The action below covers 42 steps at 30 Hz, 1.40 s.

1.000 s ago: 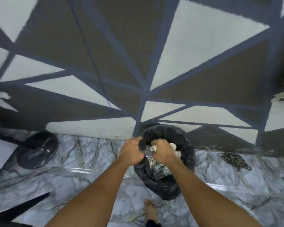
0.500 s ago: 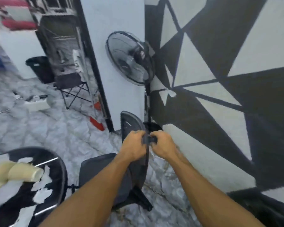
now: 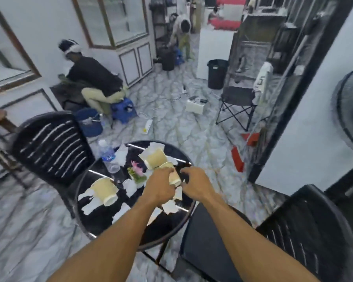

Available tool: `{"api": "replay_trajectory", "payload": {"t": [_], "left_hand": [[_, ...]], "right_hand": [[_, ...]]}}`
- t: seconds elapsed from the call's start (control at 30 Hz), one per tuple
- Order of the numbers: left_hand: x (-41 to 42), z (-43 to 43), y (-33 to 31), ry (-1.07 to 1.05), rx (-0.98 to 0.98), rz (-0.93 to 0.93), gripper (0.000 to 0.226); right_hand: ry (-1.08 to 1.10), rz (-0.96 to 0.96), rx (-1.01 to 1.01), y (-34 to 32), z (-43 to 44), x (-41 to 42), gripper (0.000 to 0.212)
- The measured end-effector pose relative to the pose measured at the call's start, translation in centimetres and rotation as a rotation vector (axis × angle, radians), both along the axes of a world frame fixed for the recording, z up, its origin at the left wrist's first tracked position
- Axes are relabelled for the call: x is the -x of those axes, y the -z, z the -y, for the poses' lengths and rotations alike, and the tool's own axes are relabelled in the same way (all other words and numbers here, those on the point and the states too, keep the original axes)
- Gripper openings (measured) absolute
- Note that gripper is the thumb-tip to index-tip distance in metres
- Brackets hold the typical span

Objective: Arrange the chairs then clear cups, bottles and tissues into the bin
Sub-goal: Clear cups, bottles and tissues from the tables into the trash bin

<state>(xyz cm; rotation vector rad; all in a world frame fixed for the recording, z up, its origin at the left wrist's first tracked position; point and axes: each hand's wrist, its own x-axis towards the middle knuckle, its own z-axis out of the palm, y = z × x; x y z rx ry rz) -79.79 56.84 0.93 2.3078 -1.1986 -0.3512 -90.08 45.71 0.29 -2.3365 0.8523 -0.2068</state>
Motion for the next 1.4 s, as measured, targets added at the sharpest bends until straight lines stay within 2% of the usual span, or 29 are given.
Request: {"api": "replay_trajectory", "payload": {"t": [0.17,0.27,0.4,0.47,0.6,0.83,0.97,1.1,1.23,1.3,1.4], "left_hand": [[-4.7,-0.5,1.7,-0.219,-0.02,-0.013,0.048],[-6.7,-1.9,2.9,-0.418,0.004,0.003,0.031],[-10.0,-4.1,4.5,-0.657,0.046,-0.077,0.039],[-11.5,-4.8,5.1,-0.718,0.027,-0.073,0.035],[-14.0,-6.3,6.9,-0.778,-0.03,-0.086,0.033],[-19.0,-8.0,12.3,-0.795,-0.276,-0.062,0.077],[-20.6,-8.1,14.6,-0.92,-0.246,-0.19,0.098],[-20.6,-8.1,15.9,-0.986,-0.154,-0.317,0.102],[-19.7,-8.3,15.1,-1.032,-0.053,-0.325,0.108],[-19.3,-8.3,13.7,-1.024,0.005,-0.285,0.104],[-18.9,-8.0,10.7,-1.004,0.125,-0.206,0.096]], "right_hand": [[-0.089,-0.083,-0.022,2.8,2.4,-6.6,0.056],[-0.096,-0.129,-0.035,4.9,2.7,-9.0,0.055],[-0.176,-0.191,0.038,6.8,2.4,-12.3,0.025],[-0.223,-0.199,0.09,7.9,1.7,-14.0,0.02],[-0.204,-0.232,0.174,9.8,1.5,-16.3,0.041],[-0.034,-0.323,0.315,12.9,2.6,-17.6,0.058],[0.066,-0.358,0.295,14.1,2.6,-17.5,0.081],[0.158,-0.326,0.182,15.2,2.8,-16.8,0.1],[0.296,-0.275,0.052,15.1,2.8,-16.0,0.114],[0.39,-0.215,-0.017,14.6,2.5,-15.2,0.111],[0.448,-0.1,-0.026,12.9,2.0,-14.0,0.088]]}}
